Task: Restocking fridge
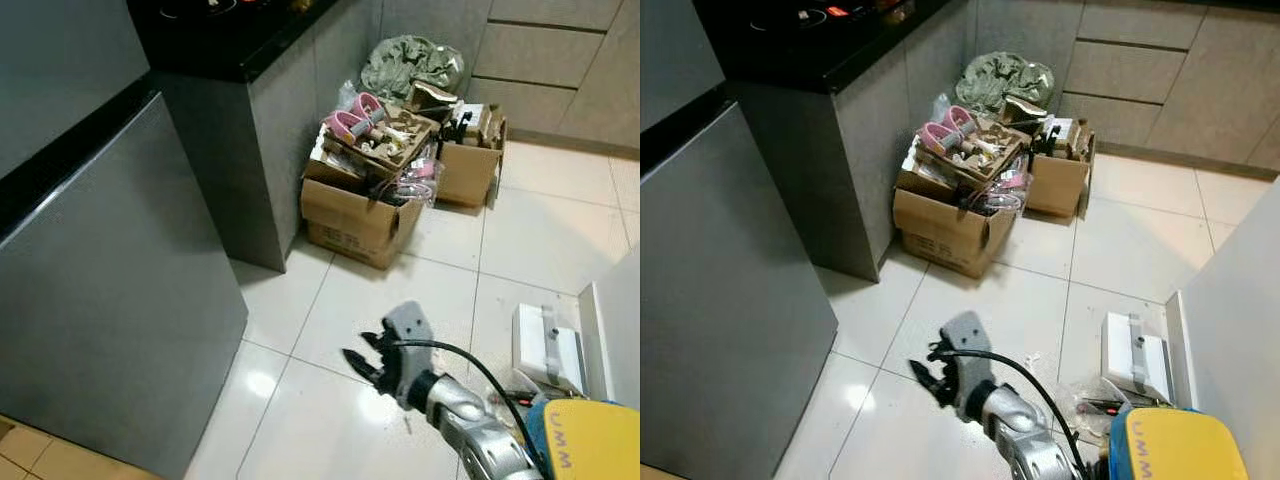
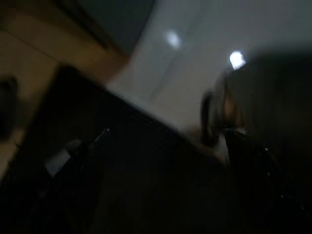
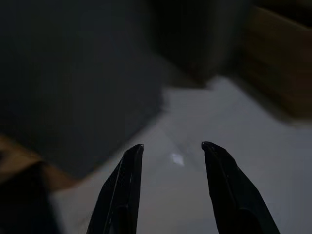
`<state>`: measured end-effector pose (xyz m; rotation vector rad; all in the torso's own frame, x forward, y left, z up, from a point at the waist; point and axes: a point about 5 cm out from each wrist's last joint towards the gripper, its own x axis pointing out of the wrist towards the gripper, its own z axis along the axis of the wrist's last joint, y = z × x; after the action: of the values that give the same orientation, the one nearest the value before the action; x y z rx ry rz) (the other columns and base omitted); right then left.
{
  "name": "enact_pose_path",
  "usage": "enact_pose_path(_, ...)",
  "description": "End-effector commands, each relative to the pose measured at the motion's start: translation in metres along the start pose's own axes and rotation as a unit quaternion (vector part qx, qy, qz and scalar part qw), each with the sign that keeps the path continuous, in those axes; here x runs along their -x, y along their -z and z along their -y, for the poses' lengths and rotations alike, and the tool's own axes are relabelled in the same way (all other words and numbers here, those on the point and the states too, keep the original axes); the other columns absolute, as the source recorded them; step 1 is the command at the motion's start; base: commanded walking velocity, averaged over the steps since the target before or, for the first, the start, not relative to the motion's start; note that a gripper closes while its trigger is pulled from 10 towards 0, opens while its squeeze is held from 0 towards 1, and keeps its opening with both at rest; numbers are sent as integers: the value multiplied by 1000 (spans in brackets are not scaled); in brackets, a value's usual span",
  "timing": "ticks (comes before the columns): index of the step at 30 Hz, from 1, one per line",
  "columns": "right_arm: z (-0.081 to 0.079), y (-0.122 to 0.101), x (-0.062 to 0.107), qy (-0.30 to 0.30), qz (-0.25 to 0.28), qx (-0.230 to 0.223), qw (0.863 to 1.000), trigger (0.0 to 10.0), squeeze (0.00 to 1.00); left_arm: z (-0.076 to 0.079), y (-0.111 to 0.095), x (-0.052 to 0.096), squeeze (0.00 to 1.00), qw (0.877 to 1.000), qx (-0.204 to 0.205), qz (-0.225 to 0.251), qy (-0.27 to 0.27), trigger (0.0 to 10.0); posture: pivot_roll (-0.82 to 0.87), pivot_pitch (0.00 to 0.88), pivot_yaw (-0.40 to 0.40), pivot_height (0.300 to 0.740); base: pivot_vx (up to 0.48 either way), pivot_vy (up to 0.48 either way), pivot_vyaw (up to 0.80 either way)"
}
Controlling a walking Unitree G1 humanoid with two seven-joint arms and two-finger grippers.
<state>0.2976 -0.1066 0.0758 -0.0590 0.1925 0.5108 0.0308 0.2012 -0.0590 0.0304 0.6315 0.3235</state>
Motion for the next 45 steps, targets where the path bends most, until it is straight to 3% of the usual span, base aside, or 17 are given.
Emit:
enact_pose_path(1,9,14,6,46,-25,2,999,10000,0,-12,-27,-32,0,1000,-3,21,-4,10000,-61,212,53,740,0,0,0)
enact_pose_path(2,14,17,8,69,-31,4,997,10000,0,-27,-64,-64,0,999,-3,49,-9,10000,-61,212,53,740,0,0,0)
enact_pose_path(3,14,17,8,69,-31,4,997,10000,0,-27,-64,-64,0,999,-3,49,-9,10000,-61,212,53,740,0,0,0)
enact_pose_path(4,20,20,11,95,-35,11,995,10000,0,-41,-101,-91,0,997,-2,74,-15,10000,-65,212,54,740,0,0,0)
enact_pose_path(5,27,23,15,121,-38,21,992,10000,0,-48,-131,-106,0,995,2,97,-18,10000,-68,211,53,740,0,0,0)
enact_pose_path(6,31,23,18,139,-38,28,989,10000,0,-48,-144,-112,0,994,2,109,-20,10000,-68,211,53,740,0,0,0)
enact_pose_path(8,35,23,20,152,-35,29,987,10000,0,-45,-153,-114,0,992,-2,122,-14,10000,-71,210,54,740,0,0,0)
enact_pose_path(9,37,20,23,167,-25,29,985,10000,0,-26,-159,-108,0,990,-7,144,12,10000,-73,210,54,740,0,0,0)
enact_pose_path(11,37,20,23,171,-23,29,985,10000,0,-20,-160,-106,0,988,-7,150,21,10000,-73,210,54,740,0,0,0)
enact_pose_path(14,37,18,24,189,-11,27,981,10000,0,5,-162,-100,0,985,-24,166,51,10000,-80,207,55,740,0,0,0)
enact_pose_path(18,31,14,24,199,12,21,980,10000,0,20,-169,-100,0,983,-16,166,70,10000,-85,205,55,740,0,0,0)
enact_pose_path(25,19,4,22,178,45,36,982,10000,0,14,-198,-111,0,980,-27,197,11,10000,-93,202,50,740,0,0,0)
enact_pose_path(28,19,-4,22,170,64,43,982,10000,0,0,-226,-120,0,977,0,215,-19,10000,-100,199,50,740,0,0,0)
enact_pose_path(33,26,-7,23,186,58,57,979,10000,0,8,-245,-117,0,970,-19,240,13,10000,-107,195,52,740,0,0,0)
enact_pose_path(40,39,-1,27,232,34,59,970,10000,0,22,-241,-115,0,972,-18,234,25,10000,-108,190,51,740,0,0,0)
enact_pose_path(45,59,7,35,302,-1,63,951,10000,0,26,-234,-114,0,974,-19,222,34,10000,-107,186,50,740,0,0,624)
